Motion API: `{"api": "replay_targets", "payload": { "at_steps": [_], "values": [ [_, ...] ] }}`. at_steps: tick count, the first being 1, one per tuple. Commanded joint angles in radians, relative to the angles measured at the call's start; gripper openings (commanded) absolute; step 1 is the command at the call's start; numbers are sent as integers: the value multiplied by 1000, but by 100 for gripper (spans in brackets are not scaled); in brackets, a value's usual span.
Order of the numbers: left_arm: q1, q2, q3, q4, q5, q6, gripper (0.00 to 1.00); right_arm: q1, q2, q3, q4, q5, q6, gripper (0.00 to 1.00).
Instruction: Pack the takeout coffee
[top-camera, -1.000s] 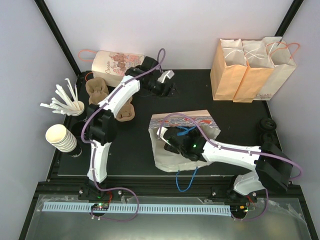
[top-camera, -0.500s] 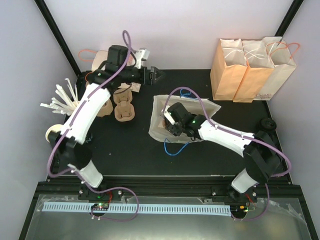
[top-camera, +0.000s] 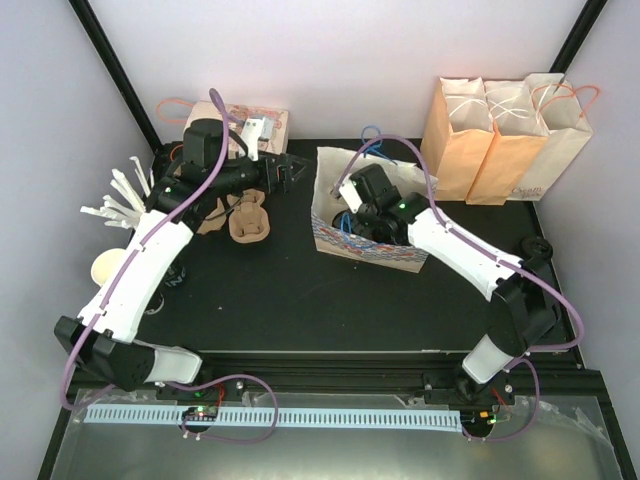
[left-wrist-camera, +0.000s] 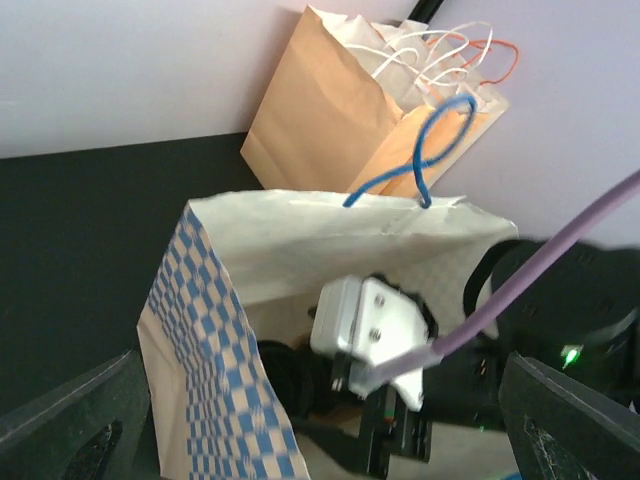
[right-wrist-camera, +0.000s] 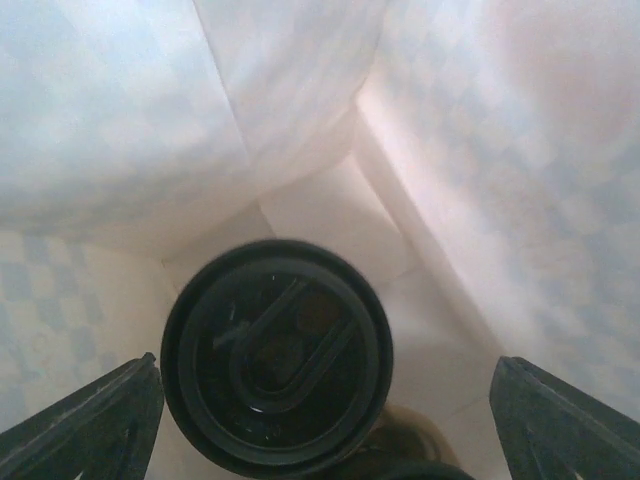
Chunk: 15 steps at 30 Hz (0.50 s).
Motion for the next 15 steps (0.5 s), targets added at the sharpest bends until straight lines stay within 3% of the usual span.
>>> {"api": "replay_targets", "payload": {
  "at_steps": [1,7,15],
  "values": [
    [-2,-52,-31,2,-29,-14,99,-37,2,101,-54,-52,20,94],
    [-2,-108,-93,0,-24,5,99,-41,-27,194,-106,-93,29,99],
    [-1,-155,-164,-14,-39,5,99,-41,-139,306,-123,37,61,100]
  ]
}}
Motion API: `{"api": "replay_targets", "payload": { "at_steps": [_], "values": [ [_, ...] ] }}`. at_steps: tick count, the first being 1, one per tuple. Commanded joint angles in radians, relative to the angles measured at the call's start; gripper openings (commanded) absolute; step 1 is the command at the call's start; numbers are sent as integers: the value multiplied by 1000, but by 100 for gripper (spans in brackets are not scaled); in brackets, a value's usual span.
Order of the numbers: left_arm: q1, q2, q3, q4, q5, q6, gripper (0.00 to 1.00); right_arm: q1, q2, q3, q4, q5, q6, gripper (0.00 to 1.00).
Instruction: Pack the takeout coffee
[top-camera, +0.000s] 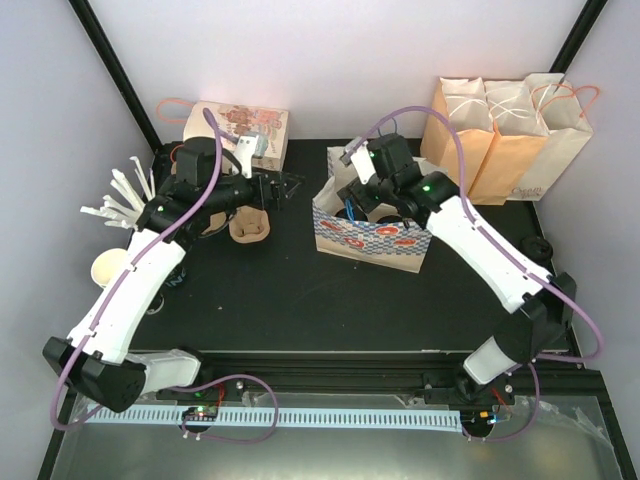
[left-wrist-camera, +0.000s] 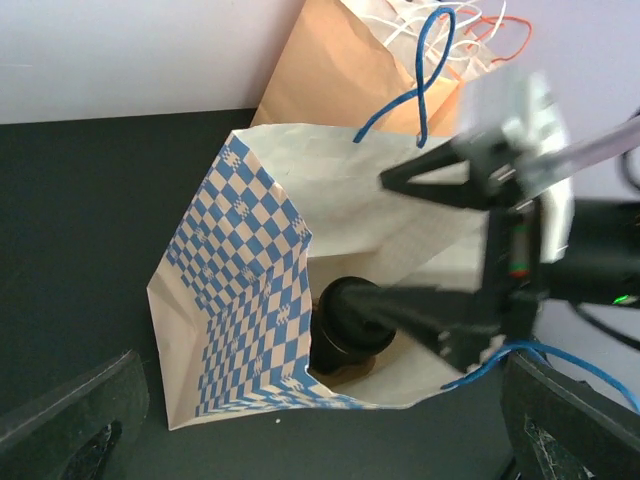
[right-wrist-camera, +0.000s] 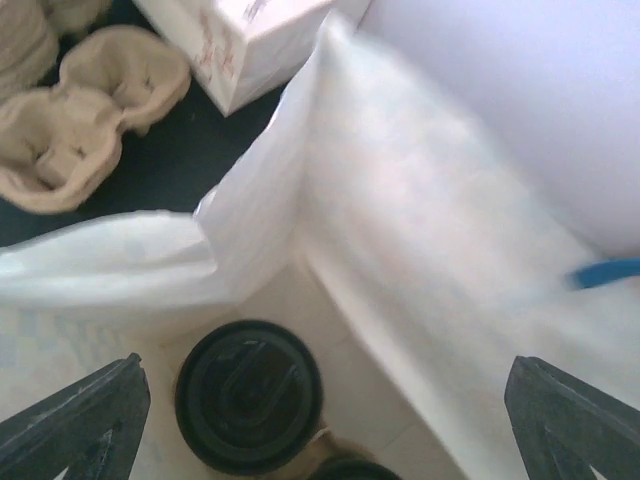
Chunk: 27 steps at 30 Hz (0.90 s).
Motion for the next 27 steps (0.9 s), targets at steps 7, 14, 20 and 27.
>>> {"api": "replay_targets", "payload": {
  "at_steps": [7,14,20,27],
  "values": [
    [-1,-46,-48,-4,-62,1,99,-7,-111,220,-124,257,160,100],
    [33,-31,-58,36,14,19,99,-86,-125,299,-378,331,426,100],
    [25,16,-33,-2,47,37,99,-180,-262,81,-373,242,508,96],
    [9,34,32,-68,-2,76,98,-274,-303,0,-340,113,550,91]
  ]
}}
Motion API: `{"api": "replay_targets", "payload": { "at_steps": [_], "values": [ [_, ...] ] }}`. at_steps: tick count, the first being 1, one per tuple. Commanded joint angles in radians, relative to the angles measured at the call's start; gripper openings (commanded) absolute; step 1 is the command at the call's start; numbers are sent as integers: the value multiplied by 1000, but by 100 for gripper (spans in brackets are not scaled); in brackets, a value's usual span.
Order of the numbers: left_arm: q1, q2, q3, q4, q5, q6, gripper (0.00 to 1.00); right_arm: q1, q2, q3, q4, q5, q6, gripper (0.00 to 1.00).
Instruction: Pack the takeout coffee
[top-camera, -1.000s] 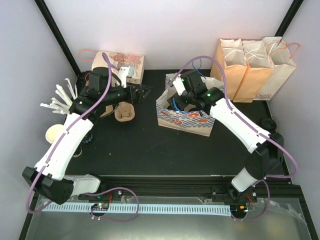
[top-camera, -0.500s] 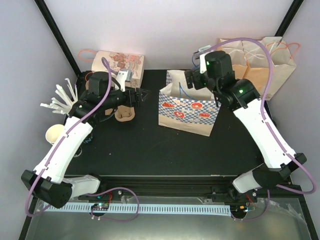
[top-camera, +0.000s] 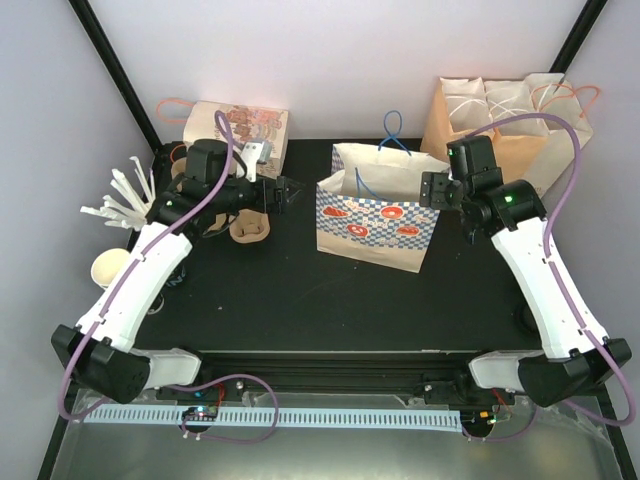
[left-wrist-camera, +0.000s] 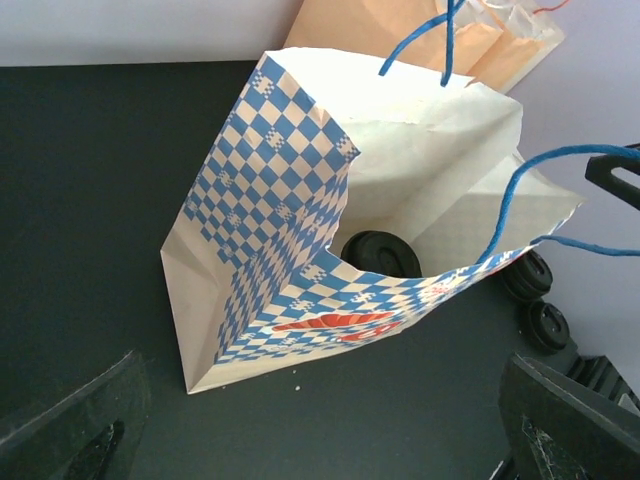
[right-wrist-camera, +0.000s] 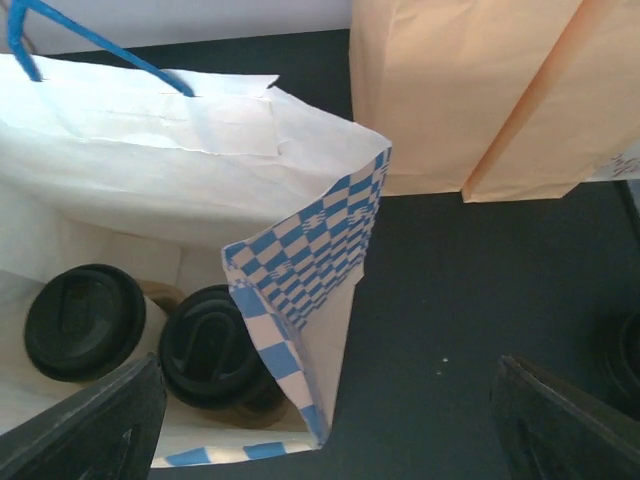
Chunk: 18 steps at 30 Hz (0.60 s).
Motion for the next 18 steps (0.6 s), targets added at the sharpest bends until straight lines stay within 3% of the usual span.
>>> {"api": "replay_targets", "payload": {
  "at_steps": [1,8,14,18],
  "values": [
    [-11,-2,91,-66,-52,40,98,-12,-28,5,18,-82,47,91],
    [15,-150,60,-248,-619,27,99,-12,-190,-94,69,-70,47,91],
    [230,-141,112,-363,-615,38,99,-12,-354,-215,76,-210,68,91],
    [392,-68,87,-290,-524,-13,99,-13,-415,-267,68,-331,98,90]
  ]
}}
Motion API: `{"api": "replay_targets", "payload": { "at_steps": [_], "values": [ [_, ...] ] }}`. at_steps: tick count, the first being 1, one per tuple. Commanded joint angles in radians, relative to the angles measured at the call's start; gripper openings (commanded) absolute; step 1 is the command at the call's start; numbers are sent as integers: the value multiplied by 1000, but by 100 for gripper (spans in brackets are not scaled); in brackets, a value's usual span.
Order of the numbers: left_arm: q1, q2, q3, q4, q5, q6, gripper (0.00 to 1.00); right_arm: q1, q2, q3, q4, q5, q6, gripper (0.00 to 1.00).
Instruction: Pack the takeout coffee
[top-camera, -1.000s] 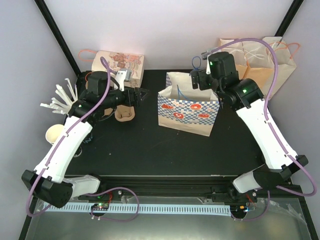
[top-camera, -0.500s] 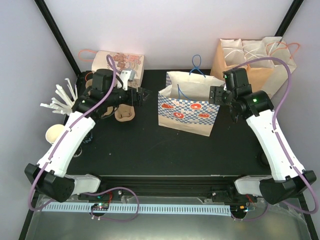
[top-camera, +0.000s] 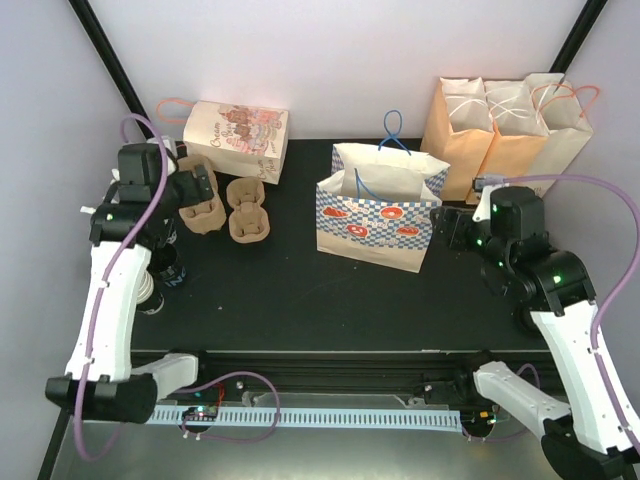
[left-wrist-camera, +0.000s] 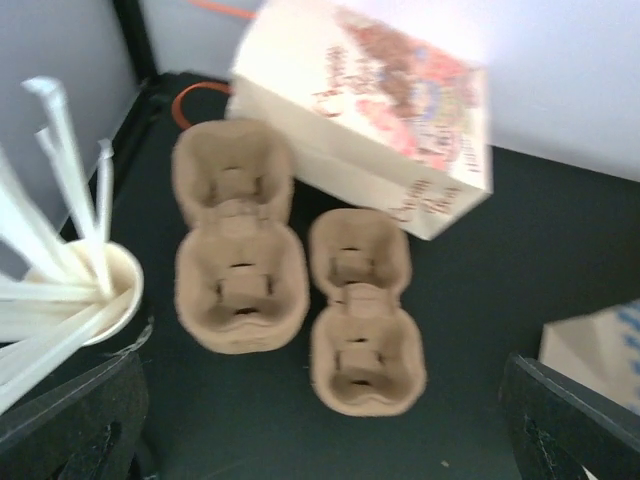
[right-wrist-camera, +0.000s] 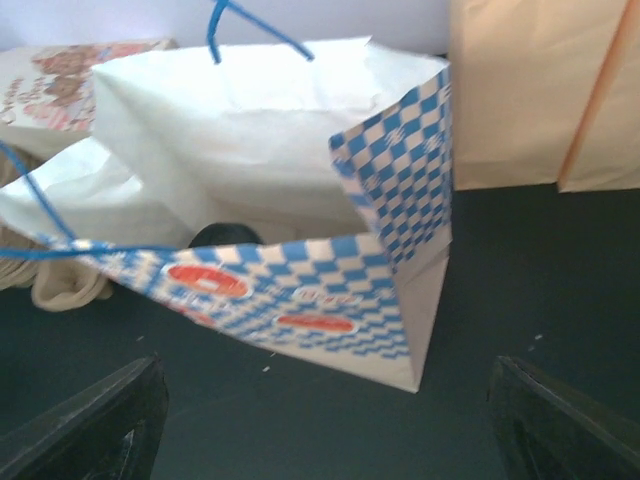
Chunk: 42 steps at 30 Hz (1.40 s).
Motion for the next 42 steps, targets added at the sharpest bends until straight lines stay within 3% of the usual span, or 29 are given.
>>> {"api": "replay_targets", "payload": {
  "at_steps": [1,5,9,12,15,18,25,36,42],
  "values": [
    [138,90,-11,33,41,-56,99,-1,-52,-55,12,-166,47,89],
    [185,171,-52,194,46,-111,97,0,-118,-131,57,-245,70,86],
    [217,268,-22,289,-20,-140,79,-1,-157,-195,108,-327,83,85],
    [245,341,25,314,-118,-188,73,-2,-172,-219,139,-354,67,84],
    [298,414,74,315,-96,-227,75,0,-187,-226,161,-345,46,83],
    [314,483,145,273,-155,-234,82,1,-190,-228,170,-348,45,82],
    [313,584,246,283,-262,-135,85,0,-206,-262,201,-356,50,82],
    [313,704,266,353,-290,-111,79,0,-201,-273,200,-359,46,81],
    [314,735,278,374,-321,-99,64,1,-197,-282,205,-345,40,81]
  ]
}}
